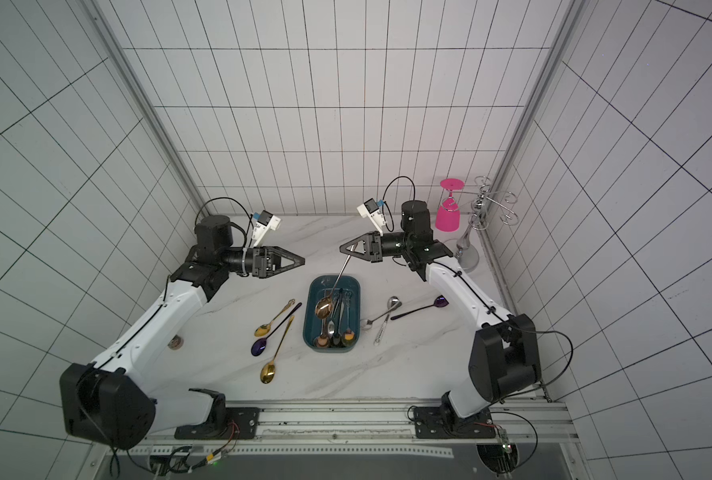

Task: Put the spoon into the storage box
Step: Pick up the spoon from the center of the board, then place the spoon in the storage box.

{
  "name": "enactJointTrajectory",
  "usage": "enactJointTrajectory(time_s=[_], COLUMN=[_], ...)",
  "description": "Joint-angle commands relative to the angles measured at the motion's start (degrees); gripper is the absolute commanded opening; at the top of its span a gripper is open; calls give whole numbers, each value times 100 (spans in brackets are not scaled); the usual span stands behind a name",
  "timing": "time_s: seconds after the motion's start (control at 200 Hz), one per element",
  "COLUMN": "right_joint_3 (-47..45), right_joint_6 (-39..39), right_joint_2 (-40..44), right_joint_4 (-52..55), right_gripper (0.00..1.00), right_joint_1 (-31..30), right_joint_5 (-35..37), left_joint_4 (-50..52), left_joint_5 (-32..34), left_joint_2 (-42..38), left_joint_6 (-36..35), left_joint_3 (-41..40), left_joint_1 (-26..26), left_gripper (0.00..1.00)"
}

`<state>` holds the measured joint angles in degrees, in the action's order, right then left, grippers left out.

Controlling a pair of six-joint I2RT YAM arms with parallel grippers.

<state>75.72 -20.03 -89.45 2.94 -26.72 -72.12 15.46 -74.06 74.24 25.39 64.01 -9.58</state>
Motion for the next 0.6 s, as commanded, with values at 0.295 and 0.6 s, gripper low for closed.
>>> enactJointTrajectory(time_s=[0.295, 0.6], right_joint_3=[2091, 2488], right_joint_6=[3683, 3860], right_joint_2=[-1734, -2384], right_joint_4=[4431, 4285], right_gripper=[0, 0], right_joint_1=[-895, -952], right_joint_5=[1516, 1411], left_joint_4=[980, 1212], left_joint_5=[2484, 3360], left_joint_2=[-378, -385], left_joint_6=[-1122, -1564], left_joint_3=[-226, -250], left_joint_1=[996, 1027], left_gripper=[99, 99])
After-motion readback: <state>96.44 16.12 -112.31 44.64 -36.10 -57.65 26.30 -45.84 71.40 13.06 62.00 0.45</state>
